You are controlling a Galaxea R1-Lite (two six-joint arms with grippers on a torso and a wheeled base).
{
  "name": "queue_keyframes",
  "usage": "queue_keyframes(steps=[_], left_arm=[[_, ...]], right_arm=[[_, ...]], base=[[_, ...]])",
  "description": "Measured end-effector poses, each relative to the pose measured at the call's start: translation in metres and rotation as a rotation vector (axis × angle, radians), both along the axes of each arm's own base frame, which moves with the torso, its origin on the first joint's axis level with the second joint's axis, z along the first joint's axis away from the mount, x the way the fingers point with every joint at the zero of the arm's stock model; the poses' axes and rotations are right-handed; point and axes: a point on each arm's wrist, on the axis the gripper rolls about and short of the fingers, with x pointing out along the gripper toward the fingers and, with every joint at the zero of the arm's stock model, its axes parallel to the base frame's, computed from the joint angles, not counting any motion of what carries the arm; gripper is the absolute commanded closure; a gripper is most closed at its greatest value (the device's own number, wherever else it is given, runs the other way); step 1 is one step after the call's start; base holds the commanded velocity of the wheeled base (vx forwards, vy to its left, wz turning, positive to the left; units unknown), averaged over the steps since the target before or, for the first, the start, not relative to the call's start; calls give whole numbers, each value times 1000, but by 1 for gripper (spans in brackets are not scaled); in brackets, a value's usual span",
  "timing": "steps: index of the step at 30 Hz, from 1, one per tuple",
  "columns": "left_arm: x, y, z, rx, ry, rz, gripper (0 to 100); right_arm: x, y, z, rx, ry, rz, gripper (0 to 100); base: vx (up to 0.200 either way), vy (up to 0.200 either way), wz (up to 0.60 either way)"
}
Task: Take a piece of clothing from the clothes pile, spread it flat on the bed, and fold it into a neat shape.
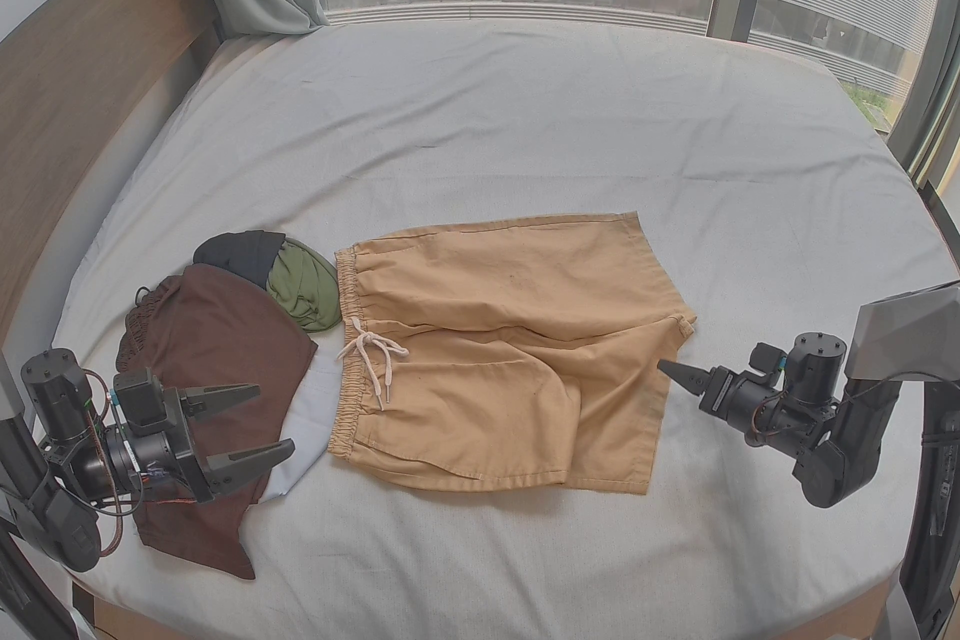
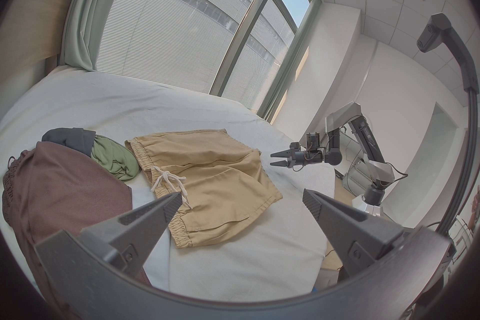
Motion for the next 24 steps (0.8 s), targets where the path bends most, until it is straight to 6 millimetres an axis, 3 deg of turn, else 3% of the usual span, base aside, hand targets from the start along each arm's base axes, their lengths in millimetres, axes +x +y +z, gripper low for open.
queue_keyframes(steps=[10, 24], left_arm=[[0, 0, 0, 0, -1, 0, 0], [0, 0, 0, 1, -2, -1, 0]], right_arm=[[-46, 7, -9, -91, 90, 184, 0], [-57, 20, -33, -105, 190, 241, 0]], base=[[0, 0, 0], [0, 0, 0]])
